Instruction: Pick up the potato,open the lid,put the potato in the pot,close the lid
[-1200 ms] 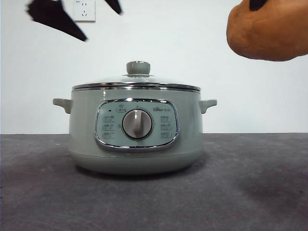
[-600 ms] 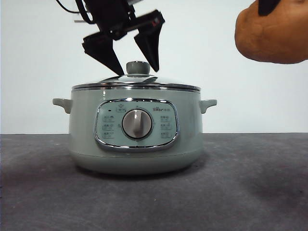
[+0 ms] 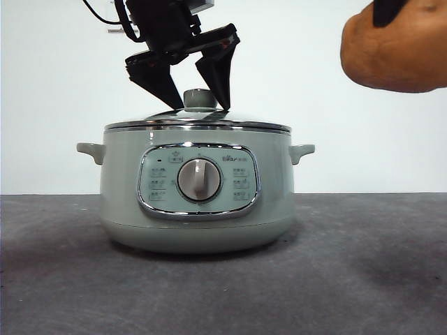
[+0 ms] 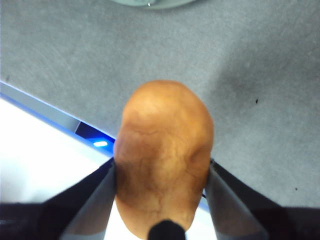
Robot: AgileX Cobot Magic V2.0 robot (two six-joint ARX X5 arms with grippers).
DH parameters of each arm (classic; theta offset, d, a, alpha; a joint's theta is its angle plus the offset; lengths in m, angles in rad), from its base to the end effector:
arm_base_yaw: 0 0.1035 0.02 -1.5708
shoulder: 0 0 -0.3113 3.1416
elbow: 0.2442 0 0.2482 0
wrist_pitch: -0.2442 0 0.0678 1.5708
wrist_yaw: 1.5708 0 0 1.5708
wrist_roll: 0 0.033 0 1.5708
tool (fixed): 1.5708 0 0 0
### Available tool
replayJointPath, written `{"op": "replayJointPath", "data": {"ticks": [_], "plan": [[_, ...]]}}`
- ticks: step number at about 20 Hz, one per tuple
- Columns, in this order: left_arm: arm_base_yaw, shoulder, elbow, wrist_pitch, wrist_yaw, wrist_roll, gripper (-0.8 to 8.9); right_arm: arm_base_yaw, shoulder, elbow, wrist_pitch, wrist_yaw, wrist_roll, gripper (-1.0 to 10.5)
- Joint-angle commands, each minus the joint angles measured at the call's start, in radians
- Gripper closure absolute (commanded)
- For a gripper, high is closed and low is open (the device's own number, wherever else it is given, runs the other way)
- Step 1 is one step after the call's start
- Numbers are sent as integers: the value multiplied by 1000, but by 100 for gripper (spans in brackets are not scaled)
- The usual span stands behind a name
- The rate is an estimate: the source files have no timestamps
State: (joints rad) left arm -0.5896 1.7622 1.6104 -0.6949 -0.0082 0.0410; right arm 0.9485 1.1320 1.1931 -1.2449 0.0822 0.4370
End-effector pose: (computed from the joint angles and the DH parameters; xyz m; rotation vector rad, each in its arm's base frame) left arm 0.3269 -0.2184 0.3565 0.2903 0.8095 -0.5631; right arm 0.0969 0.1304 0.3667 -0.2260 1.1807 0.5046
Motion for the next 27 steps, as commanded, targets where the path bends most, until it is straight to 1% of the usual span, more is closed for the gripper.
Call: {"op": "replayJointPath", "data": {"ticks": [1,3,4,9,14,15,19,21,23,27], "plan": [[-12,7,2,-6,-3,5,662,1,2,1,19,5,5,948],[-14,7,2,-8,-3,5,792,1,2,1,29,5,5,948],[-15,7,2,-8,-3,5,827,1,2,1,33,5,5,948],[-19,2,3,-8,-19,13,822,1,2,1,81,19,11,949],[-18,-75,3,-14,-19,16,822,-2,12,1,174,19,59,949],[-18,-95,3,-15,-19,16,822,-5,19,1,196,13,60,949],[-1,-189,3,-25,-23,17,822,-43,76,15,270,-82,58,949],[18,-238,3,-55,-23,23,822,-62,128,45,283,-90,51,949],[50,-286,3,-102,-24,47,822,-80,197,106,280,-93,8,949],[134,-367,3,-195,-83,94,822,-114,365,289,267,-94,-67,949]]}}
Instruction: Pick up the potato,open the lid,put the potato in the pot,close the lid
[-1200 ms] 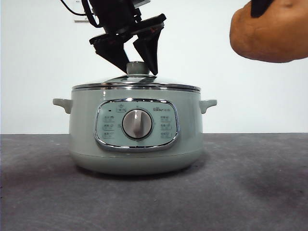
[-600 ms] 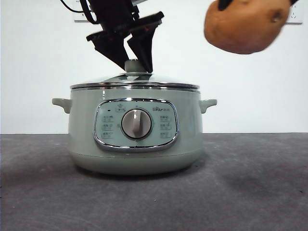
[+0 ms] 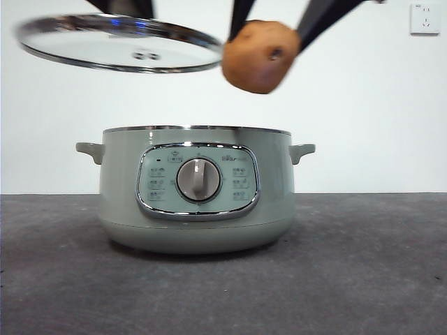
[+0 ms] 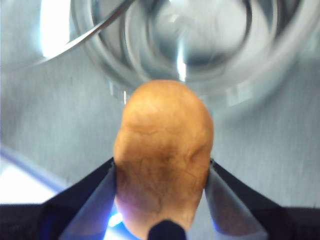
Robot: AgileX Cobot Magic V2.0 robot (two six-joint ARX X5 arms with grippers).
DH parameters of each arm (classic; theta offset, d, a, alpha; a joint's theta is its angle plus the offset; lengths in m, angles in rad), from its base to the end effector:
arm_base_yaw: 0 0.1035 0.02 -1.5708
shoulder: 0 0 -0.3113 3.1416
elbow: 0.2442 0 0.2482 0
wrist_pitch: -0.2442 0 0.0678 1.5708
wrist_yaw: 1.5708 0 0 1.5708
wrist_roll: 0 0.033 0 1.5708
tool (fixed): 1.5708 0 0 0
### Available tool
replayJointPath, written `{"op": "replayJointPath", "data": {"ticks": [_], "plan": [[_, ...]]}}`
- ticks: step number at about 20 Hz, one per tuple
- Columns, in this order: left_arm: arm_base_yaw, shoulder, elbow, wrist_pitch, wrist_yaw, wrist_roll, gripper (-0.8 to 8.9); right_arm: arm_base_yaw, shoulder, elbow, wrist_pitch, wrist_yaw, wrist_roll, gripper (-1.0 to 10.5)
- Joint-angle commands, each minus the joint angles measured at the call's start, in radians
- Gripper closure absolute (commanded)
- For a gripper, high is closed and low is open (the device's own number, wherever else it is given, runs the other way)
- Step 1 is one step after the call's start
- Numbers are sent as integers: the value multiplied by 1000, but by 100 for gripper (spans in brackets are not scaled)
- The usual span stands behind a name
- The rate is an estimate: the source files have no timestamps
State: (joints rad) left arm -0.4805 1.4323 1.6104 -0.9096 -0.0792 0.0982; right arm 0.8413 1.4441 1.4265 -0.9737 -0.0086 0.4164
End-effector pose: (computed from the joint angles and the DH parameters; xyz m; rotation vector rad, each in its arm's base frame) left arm 0.2480 -0.1263 0.4463 0.2962 0.6894 -0.4183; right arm 0.1849 0.2072 0.3837 -0.0479 1.0643 0.5633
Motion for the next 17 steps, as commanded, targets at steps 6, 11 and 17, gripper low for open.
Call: {"op": "replayJointPath", "data": {"ticks": [6,11,17], "plan": [[186,-104,3,-18,-11,54,822,-57,343,383,-80,-2,-142,948],[272,-108,3,-40,-7,54,822,-109,553,562,-110,-2,-187,946],[317,-108,3,-38,26,44,822,-130,692,580,-87,-2,-212,945]]}}
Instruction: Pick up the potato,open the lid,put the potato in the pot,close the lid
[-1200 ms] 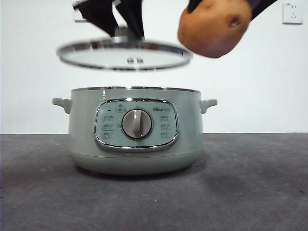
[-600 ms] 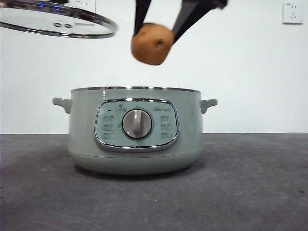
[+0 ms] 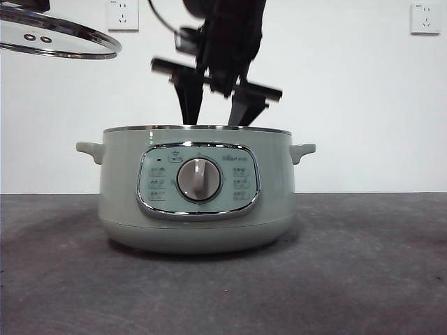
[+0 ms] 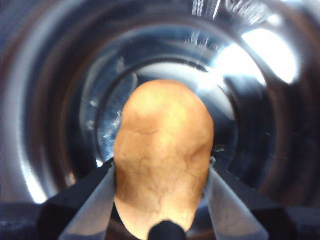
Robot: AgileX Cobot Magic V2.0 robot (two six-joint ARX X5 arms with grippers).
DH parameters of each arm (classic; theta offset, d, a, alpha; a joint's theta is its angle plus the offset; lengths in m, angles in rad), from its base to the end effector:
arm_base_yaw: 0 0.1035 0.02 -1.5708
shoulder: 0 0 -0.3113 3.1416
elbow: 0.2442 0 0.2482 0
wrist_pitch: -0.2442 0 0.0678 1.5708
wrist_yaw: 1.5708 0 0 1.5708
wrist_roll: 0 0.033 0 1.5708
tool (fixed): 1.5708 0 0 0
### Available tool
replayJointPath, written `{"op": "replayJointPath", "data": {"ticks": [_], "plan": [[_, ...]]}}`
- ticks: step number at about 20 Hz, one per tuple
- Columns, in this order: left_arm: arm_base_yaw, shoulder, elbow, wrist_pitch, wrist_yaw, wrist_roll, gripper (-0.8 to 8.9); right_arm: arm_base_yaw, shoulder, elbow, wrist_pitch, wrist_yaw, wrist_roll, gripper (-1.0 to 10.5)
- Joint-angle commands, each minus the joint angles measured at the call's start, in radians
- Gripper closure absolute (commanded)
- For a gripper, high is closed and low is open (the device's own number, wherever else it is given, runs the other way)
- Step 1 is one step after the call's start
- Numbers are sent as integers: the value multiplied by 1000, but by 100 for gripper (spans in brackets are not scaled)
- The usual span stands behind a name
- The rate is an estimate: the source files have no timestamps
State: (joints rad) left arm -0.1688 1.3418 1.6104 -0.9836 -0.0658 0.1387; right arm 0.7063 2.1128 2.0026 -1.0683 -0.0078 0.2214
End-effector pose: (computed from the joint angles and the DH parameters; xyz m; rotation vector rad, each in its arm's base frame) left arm 0.2386 -0.0385 0.4624 0.2164 0.7031 -0.1478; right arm 0.3537 0.3021 0.3102 -0.2212 1.1842 0.4966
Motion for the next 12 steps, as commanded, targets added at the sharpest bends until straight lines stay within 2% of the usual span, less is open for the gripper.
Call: {"op": "replayJointPath", "data": {"ticks": [1,5,7,8,9,12], "plan": [[7,-18,3,37,22,4,822,6,40,4,14,-2,-17,945],[8,-18,3,36,21,4,822,10,67,4,25,0,-16,925],[8,-18,3,36,22,3,822,12,67,4,26,0,-17,624],[8,-18,3,36,21,3,822,12,67,4,26,0,-17,423],[8,-17,3,36,21,3,822,13,67,4,29,0,-17,309],[8,-16,3,37,21,3,822,14,67,4,21,0,-15,276]]}}
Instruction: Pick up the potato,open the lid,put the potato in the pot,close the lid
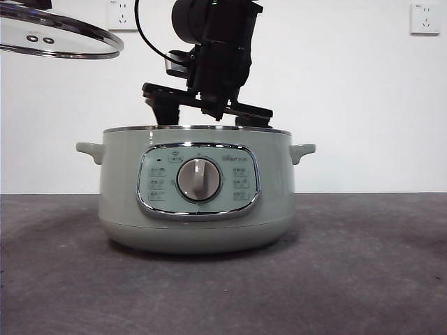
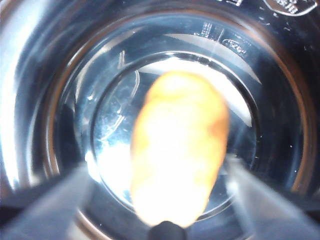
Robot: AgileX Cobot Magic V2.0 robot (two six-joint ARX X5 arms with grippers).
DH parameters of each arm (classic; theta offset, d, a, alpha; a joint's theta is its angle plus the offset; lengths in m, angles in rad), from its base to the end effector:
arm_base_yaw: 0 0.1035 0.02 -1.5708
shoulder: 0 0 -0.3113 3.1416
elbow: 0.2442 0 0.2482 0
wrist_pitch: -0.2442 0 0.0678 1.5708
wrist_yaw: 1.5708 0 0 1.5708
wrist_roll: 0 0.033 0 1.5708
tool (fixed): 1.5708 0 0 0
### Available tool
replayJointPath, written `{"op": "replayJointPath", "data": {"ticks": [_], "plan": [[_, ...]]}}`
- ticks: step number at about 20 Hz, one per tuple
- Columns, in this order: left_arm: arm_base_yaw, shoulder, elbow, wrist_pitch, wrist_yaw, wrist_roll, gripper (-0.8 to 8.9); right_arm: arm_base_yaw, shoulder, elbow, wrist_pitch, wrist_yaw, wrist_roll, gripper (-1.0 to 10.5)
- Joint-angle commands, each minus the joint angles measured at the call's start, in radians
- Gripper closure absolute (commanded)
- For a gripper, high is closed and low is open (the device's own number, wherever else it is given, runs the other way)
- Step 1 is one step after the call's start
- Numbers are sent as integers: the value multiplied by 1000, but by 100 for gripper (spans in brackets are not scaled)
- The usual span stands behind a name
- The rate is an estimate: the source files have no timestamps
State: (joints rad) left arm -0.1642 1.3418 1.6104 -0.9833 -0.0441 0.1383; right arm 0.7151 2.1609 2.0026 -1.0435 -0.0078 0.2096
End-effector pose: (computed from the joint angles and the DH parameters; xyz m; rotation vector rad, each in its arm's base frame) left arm 0.2387 -0.0381 0.4624 0.2066 0.7027 -0.1641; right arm 0.3599 0.3129 0.2894 -0.2457 1.2023 0.5055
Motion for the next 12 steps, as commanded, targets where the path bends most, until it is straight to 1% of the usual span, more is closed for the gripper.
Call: {"op": "replayJointPath", "data": {"ticks": [1,6,8,9,11,12], "plan": [[3,-16,3,36,0,3,822,6,19,5,-12,0,0,277],[3,-2,3,35,4,-4,822,26,19,63,-64,10,-1,281],[3,21,3,34,62,-8,822,38,18,135,-111,23,-1,282],[3,39,2,34,77,-9,822,38,17,189,-167,28,-2,282],[0,74,1,34,78,-15,822,38,-18,259,-260,70,-31,282],[-2,90,1,34,80,-16,822,38,-56,266,-290,101,-44,285]]}}
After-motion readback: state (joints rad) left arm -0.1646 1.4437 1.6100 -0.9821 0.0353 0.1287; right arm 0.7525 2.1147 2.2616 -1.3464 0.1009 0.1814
